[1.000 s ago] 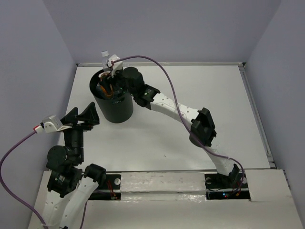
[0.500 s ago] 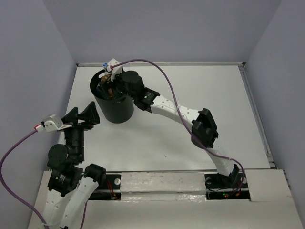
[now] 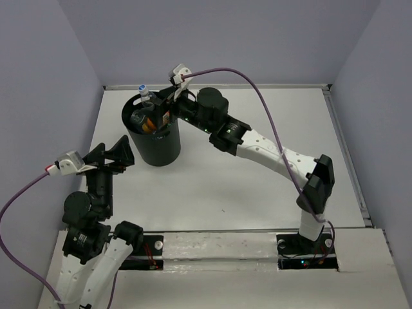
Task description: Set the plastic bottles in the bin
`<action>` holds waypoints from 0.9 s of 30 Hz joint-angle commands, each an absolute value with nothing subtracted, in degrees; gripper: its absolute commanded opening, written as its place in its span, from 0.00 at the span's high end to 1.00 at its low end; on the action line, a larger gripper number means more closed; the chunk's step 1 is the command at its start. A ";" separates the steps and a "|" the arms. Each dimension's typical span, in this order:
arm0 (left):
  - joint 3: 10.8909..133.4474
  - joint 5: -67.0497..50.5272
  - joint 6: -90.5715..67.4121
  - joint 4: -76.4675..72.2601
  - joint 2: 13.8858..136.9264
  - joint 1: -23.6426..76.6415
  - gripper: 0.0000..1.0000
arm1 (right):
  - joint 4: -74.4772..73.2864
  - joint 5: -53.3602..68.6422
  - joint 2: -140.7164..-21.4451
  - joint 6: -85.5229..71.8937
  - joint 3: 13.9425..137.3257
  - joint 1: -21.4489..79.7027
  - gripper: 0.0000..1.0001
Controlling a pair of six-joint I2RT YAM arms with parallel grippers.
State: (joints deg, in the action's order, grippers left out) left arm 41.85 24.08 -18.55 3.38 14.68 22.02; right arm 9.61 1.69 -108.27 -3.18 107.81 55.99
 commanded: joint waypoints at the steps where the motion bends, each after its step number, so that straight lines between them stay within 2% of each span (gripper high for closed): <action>1: 45.35 22.42 -19.07 3.16 17.40 21.71 0.01 | 12.74 -3.68 -100.04 -4.48 99.07 56.60 0.15; 5: 46.93 19.43 -18.90 4.66 18.98 21.71 0.01 | 15.29 -7.20 -88.79 -7.03 83.88 56.60 0.42; 6: 47.19 18.55 -18.81 4.75 19.07 21.71 0.01 | 15.99 -8.25 -86.25 -8.25 81.32 56.60 0.53; 7: 47.37 17.07 -18.72 4.83 18.99 21.62 0.01 | 16.95 -8.87 -81.09 -8.78 78.78 56.60 0.69; 9: 48.16 14.87 -18.46 4.92 18.64 21.71 0.01 | 17.14 -10.10 -73.35 -9.92 71.94 56.60 0.71; 10: 48.69 14.07 -18.54 5.01 18.63 21.62 0.01 | 17.05 -10.63 -70.69 -10.37 69.55 56.60 0.87; 11: 49.91 13.28 -18.46 5.18 18.63 21.71 0.01 | 17.05 -12.20 -67.88 -11.76 65.00 56.60 0.95; 13: 51.06 10.22 -18.72 5.27 18.72 21.71 0.01 | 16.44 -13.09 -59.30 -12.91 60.51 56.60 0.99; 15: 52.37 8.10 -19.24 4.92 18.72 21.71 0.01 | 15.30 -14.76 -53.47 -14.32 56.45 56.60 0.91; 16: 52.73 6.17 -19.68 4.66 18.63 21.71 0.01 | 14.25 -15.81 -50.48 -14.50 52.51 56.60 0.71; 18: 53.70 4.40 -20.48 3.87 18.28 21.71 0.01 | 12.75 -19.57 -42.13 -14.59 49.23 56.60 0.46; 19: 53.96 3.00 -20.65 3.52 18.11 21.71 0.01 | 11.09 -21.25 -39.58 -14.59 46.43 56.60 0.21; 21: 54.40 1.24 -20.57 2.55 17.76 21.71 0.01 | 7.93 -27.73 -33.42 -14.24 44.48 56.60 0.01; 27: 55.02 0.26 -20.04 2.81 18.02 21.71 0.01 | 0.18 -40.59 -27.42 -12.22 43.77 56.60 0.00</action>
State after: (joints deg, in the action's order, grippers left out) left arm 53.10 3.44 -20.25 5.19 17.91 22.02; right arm 6.63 -28.36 -28.29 -13.67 44.62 56.01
